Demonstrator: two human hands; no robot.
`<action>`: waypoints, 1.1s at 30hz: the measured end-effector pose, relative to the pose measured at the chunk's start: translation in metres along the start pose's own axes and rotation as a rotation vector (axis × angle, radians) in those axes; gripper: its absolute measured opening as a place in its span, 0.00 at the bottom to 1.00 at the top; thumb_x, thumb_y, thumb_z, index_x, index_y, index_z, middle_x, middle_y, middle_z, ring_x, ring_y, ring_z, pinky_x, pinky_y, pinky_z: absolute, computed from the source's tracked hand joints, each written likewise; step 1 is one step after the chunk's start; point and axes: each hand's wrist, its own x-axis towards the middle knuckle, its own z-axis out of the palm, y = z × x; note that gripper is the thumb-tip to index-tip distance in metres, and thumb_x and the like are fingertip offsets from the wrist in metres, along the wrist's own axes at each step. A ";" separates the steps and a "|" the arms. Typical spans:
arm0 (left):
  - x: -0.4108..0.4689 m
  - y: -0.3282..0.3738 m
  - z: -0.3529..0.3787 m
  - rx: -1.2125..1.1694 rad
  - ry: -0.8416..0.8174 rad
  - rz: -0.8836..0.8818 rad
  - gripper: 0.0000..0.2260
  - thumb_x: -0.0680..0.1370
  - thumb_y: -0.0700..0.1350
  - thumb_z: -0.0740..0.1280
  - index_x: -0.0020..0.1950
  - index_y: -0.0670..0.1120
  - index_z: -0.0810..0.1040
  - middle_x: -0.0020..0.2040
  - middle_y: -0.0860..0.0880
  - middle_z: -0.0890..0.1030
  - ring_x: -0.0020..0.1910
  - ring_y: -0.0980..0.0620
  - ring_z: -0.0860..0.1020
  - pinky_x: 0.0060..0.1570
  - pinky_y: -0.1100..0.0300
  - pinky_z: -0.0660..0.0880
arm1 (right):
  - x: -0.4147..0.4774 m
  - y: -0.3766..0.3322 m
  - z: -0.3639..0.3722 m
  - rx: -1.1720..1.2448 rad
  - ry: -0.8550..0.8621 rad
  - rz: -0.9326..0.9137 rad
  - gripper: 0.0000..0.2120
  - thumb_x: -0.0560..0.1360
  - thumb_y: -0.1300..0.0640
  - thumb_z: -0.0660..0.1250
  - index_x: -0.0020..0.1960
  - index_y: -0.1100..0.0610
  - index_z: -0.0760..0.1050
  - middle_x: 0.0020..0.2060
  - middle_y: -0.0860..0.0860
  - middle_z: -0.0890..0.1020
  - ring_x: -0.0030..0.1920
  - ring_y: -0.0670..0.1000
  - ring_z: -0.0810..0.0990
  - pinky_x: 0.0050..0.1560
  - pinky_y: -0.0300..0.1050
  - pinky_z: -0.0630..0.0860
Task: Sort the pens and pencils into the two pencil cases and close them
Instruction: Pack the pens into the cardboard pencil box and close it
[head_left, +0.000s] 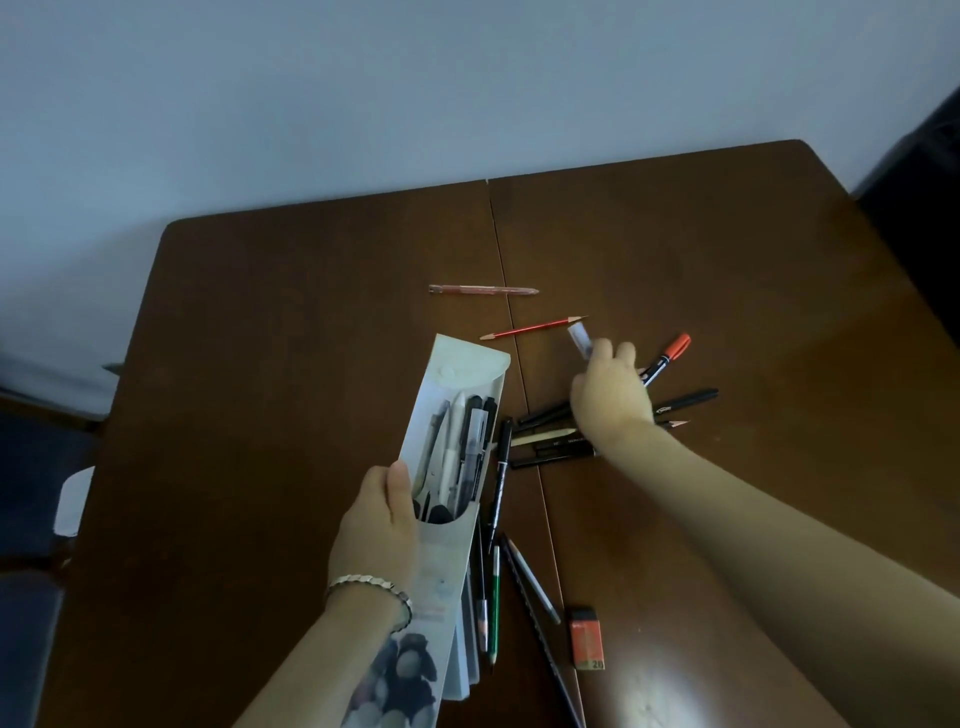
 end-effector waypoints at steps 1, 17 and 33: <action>0.001 0.001 0.000 0.005 -0.004 -0.005 0.17 0.81 0.53 0.47 0.37 0.49 0.65 0.30 0.49 0.69 0.28 0.52 0.68 0.27 0.62 0.62 | 0.006 0.007 -0.003 -0.029 -0.002 0.023 0.16 0.78 0.65 0.57 0.65 0.63 0.64 0.63 0.62 0.68 0.62 0.61 0.70 0.57 0.50 0.72; -0.056 -0.013 -0.004 0.026 -0.172 0.021 0.18 0.82 0.52 0.47 0.37 0.49 0.68 0.29 0.50 0.67 0.27 0.54 0.66 0.27 0.62 0.60 | -0.106 0.006 -0.033 -0.167 0.066 -1.146 0.18 0.71 0.55 0.68 0.60 0.53 0.76 0.35 0.54 0.79 0.32 0.55 0.79 0.28 0.45 0.76; -0.070 0.002 0.007 -0.079 -0.209 0.041 0.19 0.82 0.49 0.49 0.39 0.45 0.73 0.31 0.48 0.69 0.29 0.54 0.65 0.29 0.64 0.61 | -0.104 0.017 -0.017 -0.150 0.307 -1.464 0.21 0.68 0.45 0.72 0.55 0.57 0.81 0.40 0.51 0.82 0.42 0.50 0.81 0.46 0.41 0.75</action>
